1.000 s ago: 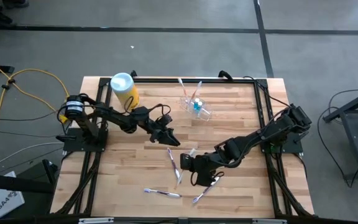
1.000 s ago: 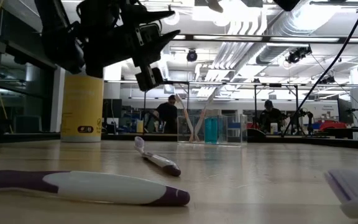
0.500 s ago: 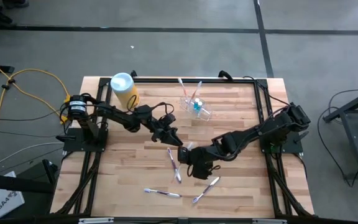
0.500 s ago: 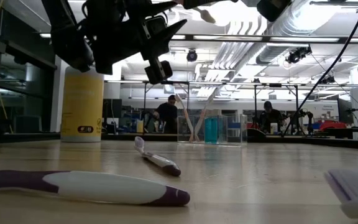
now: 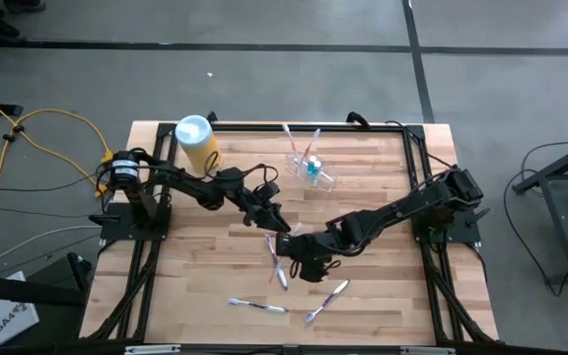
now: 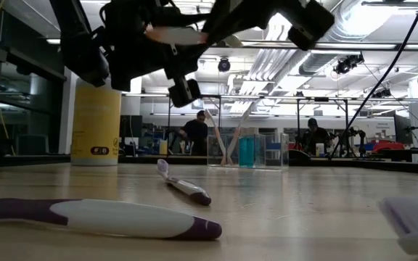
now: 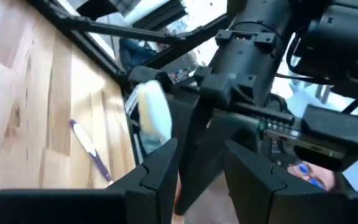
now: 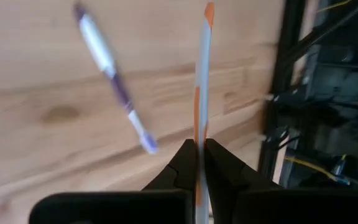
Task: Pick & Place toothbrushing station
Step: Put the orange toothbrush into the transparent organizer
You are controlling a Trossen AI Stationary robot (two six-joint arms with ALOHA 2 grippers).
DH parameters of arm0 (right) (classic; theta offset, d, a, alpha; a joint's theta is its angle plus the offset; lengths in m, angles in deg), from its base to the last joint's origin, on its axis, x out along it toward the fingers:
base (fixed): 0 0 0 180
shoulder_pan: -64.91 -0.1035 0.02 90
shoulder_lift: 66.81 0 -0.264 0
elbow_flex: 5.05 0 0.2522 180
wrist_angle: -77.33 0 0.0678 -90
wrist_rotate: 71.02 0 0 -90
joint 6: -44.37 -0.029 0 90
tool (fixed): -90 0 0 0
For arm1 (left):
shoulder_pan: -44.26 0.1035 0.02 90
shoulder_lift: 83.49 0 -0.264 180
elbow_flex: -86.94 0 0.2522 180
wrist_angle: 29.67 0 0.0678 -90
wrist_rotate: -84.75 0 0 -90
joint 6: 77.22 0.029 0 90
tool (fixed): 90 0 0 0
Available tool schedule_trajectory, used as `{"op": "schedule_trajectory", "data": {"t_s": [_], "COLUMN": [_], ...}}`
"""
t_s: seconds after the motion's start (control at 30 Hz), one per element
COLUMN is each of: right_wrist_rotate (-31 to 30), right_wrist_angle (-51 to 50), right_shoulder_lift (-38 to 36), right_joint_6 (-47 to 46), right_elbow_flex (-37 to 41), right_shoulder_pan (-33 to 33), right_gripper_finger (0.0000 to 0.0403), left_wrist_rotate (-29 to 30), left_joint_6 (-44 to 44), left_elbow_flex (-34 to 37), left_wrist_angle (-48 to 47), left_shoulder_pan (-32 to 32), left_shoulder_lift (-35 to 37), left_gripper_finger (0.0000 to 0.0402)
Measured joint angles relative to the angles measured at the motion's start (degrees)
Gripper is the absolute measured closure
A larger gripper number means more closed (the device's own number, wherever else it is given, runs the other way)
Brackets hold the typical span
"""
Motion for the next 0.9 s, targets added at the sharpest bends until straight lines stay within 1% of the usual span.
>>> {"op": "schedule_trajectory", "data": {"t_s": [0.13,0.37,0.57,0.9], "right_wrist_rotate": [-1.75,-1.69,-1.69,-1.69], "right_wrist_angle": [0.06,-0.01,0.03,1.75], "right_shoulder_lift": [0.00,0.00,0.00,-0.04], "right_joint_6": [0.48,0.39,0.50,0.96], "right_elbow_flex": [0.01,0.01,0.01,0.01], "right_shoulder_pan": [-0.41,-0.46,-0.42,-0.35], "right_gripper_finger": [0.0396,0.0396,0.0396,0.0396], "left_wrist_rotate": [-0.21,-0.52,-1.31,-0.60], "left_joint_6": [-1.22,-2.14,-2.70,-2.49], "left_elbow_flex": [0.00,0.00,0.00,0.00], "left_wrist_angle": [0.30,2.73,3.69,3.61], "left_shoulder_pan": [0.56,1.94,0.95,-0.17], "left_shoulder_lift": [-1.77,-2.22,-2.22,-2.22], "left_gripper_finger": [0.0279,0.0279,0.0279,0.0279]}}
